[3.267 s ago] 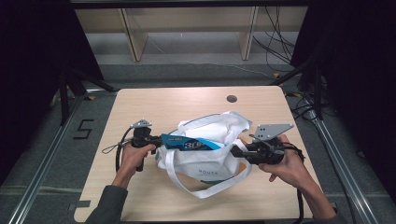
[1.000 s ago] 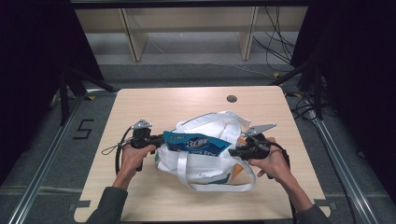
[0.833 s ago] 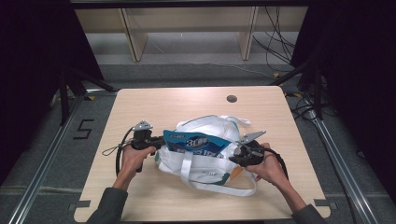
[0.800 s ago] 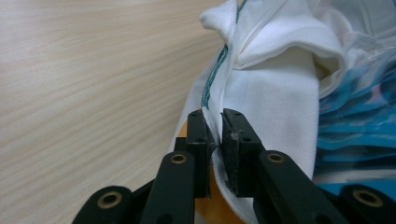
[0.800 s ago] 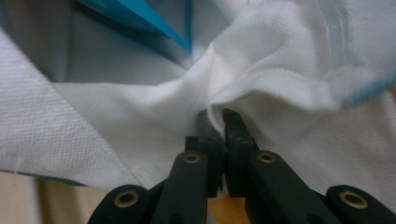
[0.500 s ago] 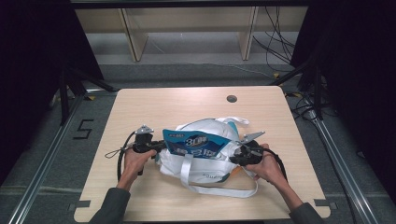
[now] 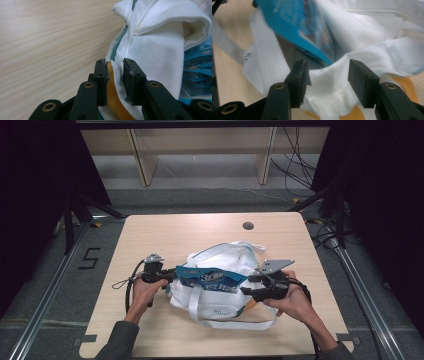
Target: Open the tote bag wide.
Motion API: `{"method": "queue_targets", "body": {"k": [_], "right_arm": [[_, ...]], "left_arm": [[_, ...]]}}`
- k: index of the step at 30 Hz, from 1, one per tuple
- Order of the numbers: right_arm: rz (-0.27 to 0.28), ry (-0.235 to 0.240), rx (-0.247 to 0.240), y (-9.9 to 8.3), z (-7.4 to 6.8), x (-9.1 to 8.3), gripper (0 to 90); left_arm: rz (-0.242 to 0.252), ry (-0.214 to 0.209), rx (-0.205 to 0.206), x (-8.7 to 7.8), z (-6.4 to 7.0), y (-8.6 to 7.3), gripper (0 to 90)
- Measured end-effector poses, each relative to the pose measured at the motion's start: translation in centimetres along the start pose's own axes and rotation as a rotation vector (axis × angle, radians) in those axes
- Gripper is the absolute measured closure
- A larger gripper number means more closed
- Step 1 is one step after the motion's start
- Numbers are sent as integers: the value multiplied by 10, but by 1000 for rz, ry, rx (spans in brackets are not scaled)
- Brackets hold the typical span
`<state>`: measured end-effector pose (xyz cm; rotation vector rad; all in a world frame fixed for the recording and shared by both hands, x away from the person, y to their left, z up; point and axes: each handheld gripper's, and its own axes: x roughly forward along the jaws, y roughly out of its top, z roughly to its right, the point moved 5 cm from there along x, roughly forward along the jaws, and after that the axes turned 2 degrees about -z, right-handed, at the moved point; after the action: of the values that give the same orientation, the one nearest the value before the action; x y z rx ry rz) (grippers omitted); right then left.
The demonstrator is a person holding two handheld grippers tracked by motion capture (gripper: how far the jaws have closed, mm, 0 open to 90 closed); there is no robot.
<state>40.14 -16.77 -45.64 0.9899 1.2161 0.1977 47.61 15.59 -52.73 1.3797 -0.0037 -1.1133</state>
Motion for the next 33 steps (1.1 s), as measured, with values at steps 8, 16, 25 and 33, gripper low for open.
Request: {"method": "queue_targets", "body": {"k": [8, 16, 25, 33], "right_arm": [[110, 85, -43, 15, -18, -6, 505], [227, 137, -72, 44, -25, 3, 727], [299, 132, 94, 70, 10, 25, 798], [306, 156, 143, 80, 26, 34, 802]], "left_arm": [[0, -4, -7, 1, -1, 0, 728], [20, 9, -34, -5, 0, 4, 594], [119, -18, 20, -57, 20, 8, 519], [211, -72, 70, -82, 56, 11, 547]]}}
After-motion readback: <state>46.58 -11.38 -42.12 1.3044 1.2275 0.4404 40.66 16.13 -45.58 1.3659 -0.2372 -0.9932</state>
